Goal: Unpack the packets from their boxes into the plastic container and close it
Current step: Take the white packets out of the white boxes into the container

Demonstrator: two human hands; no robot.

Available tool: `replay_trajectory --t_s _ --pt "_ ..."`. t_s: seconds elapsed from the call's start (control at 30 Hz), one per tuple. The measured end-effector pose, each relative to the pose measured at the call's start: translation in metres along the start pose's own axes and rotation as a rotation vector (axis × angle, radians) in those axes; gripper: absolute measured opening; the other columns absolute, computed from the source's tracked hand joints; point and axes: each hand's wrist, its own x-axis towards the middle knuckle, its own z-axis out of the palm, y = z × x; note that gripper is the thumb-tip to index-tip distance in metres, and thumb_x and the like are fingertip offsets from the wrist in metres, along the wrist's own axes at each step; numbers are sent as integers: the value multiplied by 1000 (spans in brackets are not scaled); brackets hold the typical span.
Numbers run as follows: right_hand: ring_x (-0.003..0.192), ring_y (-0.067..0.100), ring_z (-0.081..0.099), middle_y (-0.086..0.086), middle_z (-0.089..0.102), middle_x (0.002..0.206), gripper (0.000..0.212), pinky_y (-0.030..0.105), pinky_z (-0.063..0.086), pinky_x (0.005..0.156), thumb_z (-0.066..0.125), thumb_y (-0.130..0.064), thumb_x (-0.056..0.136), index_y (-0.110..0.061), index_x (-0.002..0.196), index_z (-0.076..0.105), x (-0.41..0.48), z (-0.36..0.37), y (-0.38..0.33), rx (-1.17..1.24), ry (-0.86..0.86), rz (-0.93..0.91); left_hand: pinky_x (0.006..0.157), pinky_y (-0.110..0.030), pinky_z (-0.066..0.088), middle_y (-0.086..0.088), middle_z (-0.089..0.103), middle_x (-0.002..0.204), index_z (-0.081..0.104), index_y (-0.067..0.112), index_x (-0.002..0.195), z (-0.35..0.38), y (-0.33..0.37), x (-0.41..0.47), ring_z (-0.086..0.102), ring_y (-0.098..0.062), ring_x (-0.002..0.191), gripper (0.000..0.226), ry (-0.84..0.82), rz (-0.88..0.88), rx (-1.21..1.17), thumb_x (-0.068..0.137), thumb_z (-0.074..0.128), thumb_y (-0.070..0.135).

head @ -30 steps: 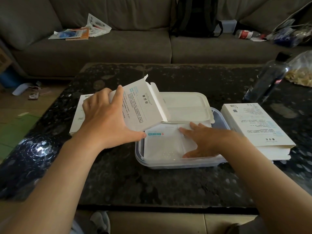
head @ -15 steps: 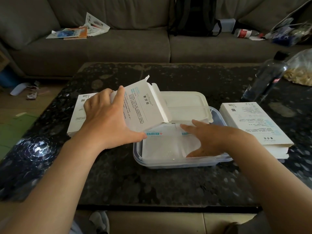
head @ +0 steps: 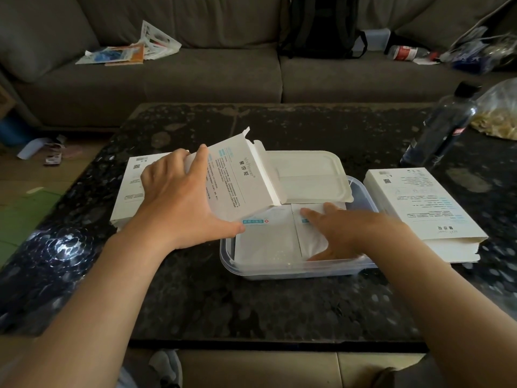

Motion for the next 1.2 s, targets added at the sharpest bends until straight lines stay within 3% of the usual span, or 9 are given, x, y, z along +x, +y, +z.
replay_trajectory --t_s 0.13,0.23,0.27,0.33,0.4,0.53,0.73,0.9,1.2 --pt "143 30 39 3 24 163 104 45 40 113 60 -73 82 -35 159 3 -5 -3 -1 37 17 -8 119 -50 11 -5 17 154 0 27 155 0 0 -1 12 -27 144 142 -7 10 -6 48 75 83" --pt "140 24 44 -1 37 159 89 44 39 113 64 -69 83 -33 155 27 -22 -22 3 235 86 -3 119 -49 11 -4 17 152 0 26 155 -1 0 -1 13 -27 144 143 -3 35 -11 48 75 84" --pt "130 19 53 -3 49 151 72 41 45 108 66 -62 86 -32 146 42 -29 -31 5 323 179 -22 119 -49 11 -3 17 152 0 26 155 -1 0 -1 12 -27 143 143 -3 46 -10 48 74 84" --pt "92 9 71 -4 72 112 26 32 59 85 70 -41 91 -25 112 65 -42 -49 4 564 437 -90 118 -48 11 -2 16 151 -1 27 154 0 1 0 12 -26 142 143 1 78 0 47 72 85" --pt "68 10 74 -3 74 81 6 29 63 66 73 -21 91 -18 92 68 -49 -57 -2 828 584 -146 119 -48 12 1 15 150 -1 27 155 1 4 0 13 -25 142 143 -4 111 4 45 69 87" --pt "67 13 75 -3 74 84 13 31 63 59 78 -18 87 -13 89 66 -43 -51 -18 1015 542 -206 117 -46 17 2 20 147 6 26 155 5 13 -2 20 -23 139 140 44 193 18 42 59 89" --pt "67 15 76 -3 72 90 22 35 64 57 78 -18 88 -13 89 56 -18 -39 -21 965 549 -143 114 -49 22 -6 29 142 14 20 151 10 24 -2 30 -28 132 134 130 261 91 44 58 87" --pt "69 15 72 -7 66 97 19 21 57 47 74 -8 90 -9 97 57 -8 -37 -24 877 585 -84 114 -56 24 -13 34 139 20 14 150 12 31 -1 33 -33 129 133 189 276 148 44 59 84" --pt "73 11 76 -3 75 90 14 29 63 59 73 -18 92 -11 89 61 -12 -40 -21 1122 529 -136 116 -53 20 -10 30 142 17 17 151 13 21 3 30 -33 133 135 170 217 131 43 57 87"
